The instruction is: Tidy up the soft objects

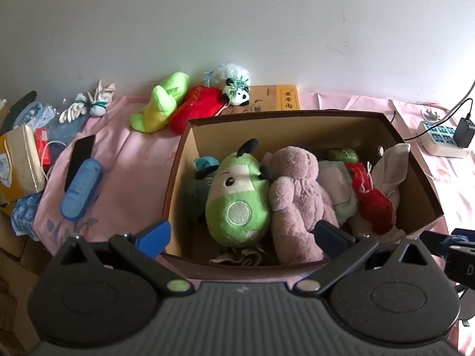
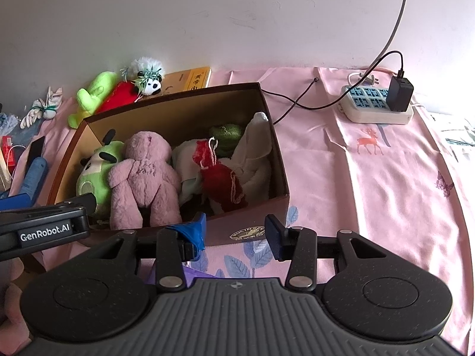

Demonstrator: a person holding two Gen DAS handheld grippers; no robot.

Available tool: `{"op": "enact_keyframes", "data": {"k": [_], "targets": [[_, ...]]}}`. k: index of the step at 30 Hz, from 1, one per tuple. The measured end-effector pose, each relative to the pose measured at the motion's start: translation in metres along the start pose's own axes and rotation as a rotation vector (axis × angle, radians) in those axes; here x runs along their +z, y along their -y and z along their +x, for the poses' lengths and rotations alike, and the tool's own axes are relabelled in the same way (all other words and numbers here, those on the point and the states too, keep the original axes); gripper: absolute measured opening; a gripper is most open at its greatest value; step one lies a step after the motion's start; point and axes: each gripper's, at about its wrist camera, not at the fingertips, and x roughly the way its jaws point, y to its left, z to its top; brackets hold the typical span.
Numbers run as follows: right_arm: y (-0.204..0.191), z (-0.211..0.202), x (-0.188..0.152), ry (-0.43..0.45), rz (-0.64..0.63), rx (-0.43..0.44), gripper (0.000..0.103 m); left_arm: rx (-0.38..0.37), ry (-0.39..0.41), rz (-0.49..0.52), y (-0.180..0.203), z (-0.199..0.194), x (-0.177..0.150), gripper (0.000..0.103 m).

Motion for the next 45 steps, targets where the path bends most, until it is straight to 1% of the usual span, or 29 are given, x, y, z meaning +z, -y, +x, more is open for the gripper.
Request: {"op": "enact_keyframes", "data": {"k": [7, 15, 21, 32, 35, 45], "targets": [[0.000, -0.002, -0.001, 0.020, 0.004, 0.023, 0.027, -0.006, -0.006, 0.000, 0.000, 0.000, -0.001, 0.103], [0.001, -0.008, -0.001, 0.052, -0.003, 0.058, 0.027, -0.020, 0.000, 0.006, 0.000, -0.001, -0.002, 0.103], [0.001, -0.009, -0.001, 0.064, -0.006, 0.069, 0.027, -0.018, 0.009, 0.011, 0.001, -0.003, -0.002, 0.103], [0.000, -0.010, -0.004, 0.058, -0.015, 0.070, 0.027, -0.020, -0.006, 0.001, 0.000, -0.001, -0.002, 0.103], [-0.001, -0.010, -0.004, 0.060, -0.025, 0.049, 0.027, -0.025, -0.010, 0.000, 0.000, 0.000, -0.002, 0.103], [0.001, -0.008, -0.005, 0.051, -0.017, 0.034, 0.027, -0.025, -0.007, 0.003, 0.000, -0.001, -0.003, 0.103]]}}
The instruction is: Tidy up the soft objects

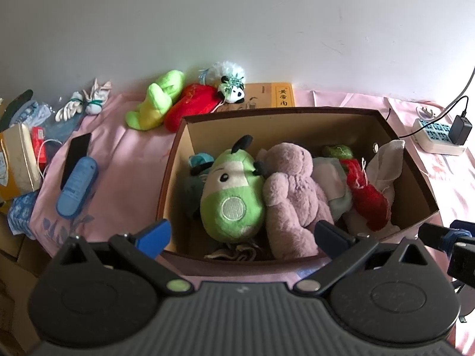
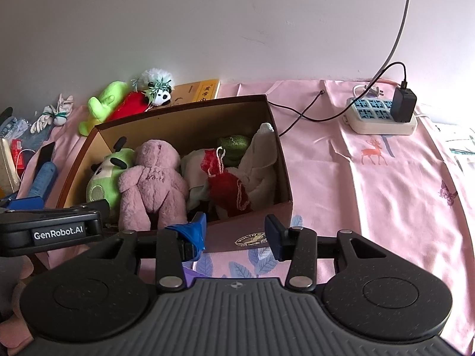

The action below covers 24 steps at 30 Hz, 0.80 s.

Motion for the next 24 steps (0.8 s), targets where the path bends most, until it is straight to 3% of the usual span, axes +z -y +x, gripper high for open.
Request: {"op": "enact_keyframes", "data": {"k": [24], "targets": [[-0.0025, -0.0041, -0.0009, 0.014, -0.008, 0.036, 0.027, 0.000, 0.011, -0.022, -0.0042, -0.0012, -0.0005, 0.103]]}}
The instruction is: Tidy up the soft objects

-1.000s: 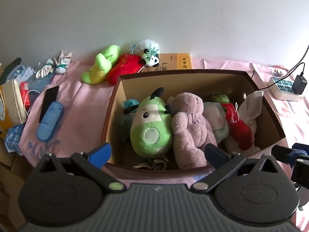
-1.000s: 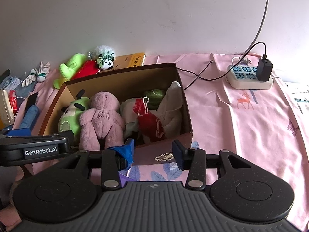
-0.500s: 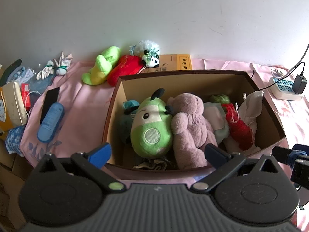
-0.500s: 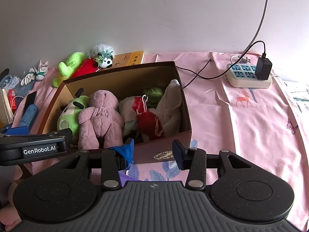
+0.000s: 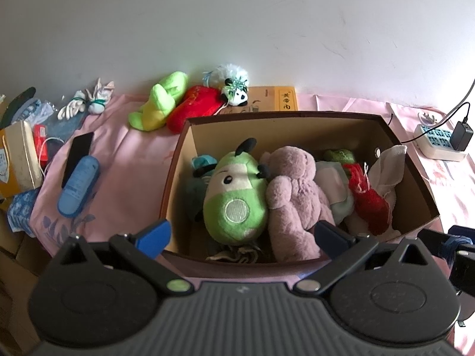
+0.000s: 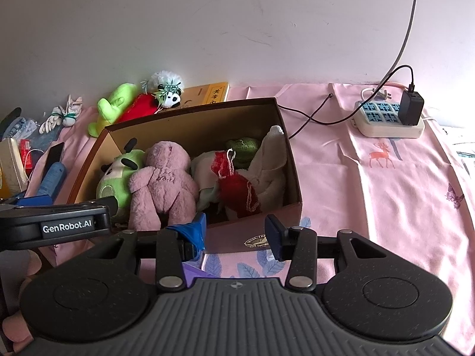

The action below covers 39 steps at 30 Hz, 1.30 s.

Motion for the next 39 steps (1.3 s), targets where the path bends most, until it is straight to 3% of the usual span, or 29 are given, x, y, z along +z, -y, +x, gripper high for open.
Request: {"op": "enact_keyframes", "data": {"k": [21, 30, 39], "targets": [[0.0010, 0.0043, -0.0028, -0.029, 0.002, -0.032, 0.027, 0.010, -0.004, 0.000, -0.0002, 0.0012, -0.0035, 0.103], [0.0017, 0.0048, -0.0039, -0.032, 0.002, -0.026, 0.027, -0.040, -0.025, 0.012, 0.0034, 0.0018, -0.0051, 0.103], [0.0006, 0.0050, -0.0038, -0.031, -0.002, -0.018, 0.027, -0.034, 0.007, 0.026, 0.0069, -0.0034, -0.0056, 0.103]]}}
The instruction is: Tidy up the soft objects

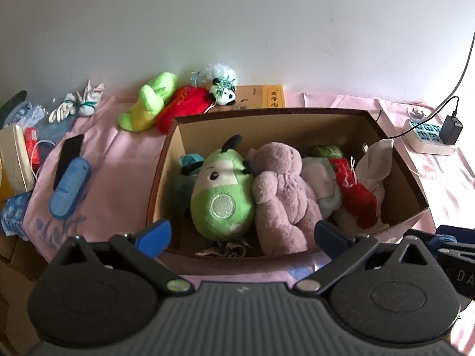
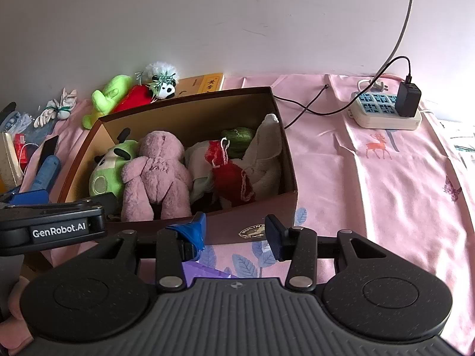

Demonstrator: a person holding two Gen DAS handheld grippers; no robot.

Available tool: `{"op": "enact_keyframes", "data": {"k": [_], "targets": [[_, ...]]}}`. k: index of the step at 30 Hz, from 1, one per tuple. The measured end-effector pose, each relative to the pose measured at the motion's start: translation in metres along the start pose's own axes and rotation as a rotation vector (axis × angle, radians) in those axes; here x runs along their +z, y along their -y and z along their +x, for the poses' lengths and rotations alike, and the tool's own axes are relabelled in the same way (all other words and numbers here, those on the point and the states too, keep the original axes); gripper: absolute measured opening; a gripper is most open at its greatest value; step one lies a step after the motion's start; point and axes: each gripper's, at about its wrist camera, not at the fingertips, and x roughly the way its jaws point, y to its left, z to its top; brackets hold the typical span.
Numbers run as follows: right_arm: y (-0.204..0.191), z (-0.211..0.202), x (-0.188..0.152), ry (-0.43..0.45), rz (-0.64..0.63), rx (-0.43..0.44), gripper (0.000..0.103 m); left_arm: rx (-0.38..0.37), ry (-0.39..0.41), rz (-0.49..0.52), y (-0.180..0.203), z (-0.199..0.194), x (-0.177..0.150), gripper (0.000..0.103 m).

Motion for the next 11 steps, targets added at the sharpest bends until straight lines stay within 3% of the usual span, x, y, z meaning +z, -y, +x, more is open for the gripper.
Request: {"op": "enact_keyframes", "data": {"k": [11], "targets": [[-0.0008, -0.0011, -0.0005, 0.006, 0.004, 0.005, 0.028, -0.041, 0.035, -0.010, -0.0027, -0.0060, -0.0006, 0.102]]}}
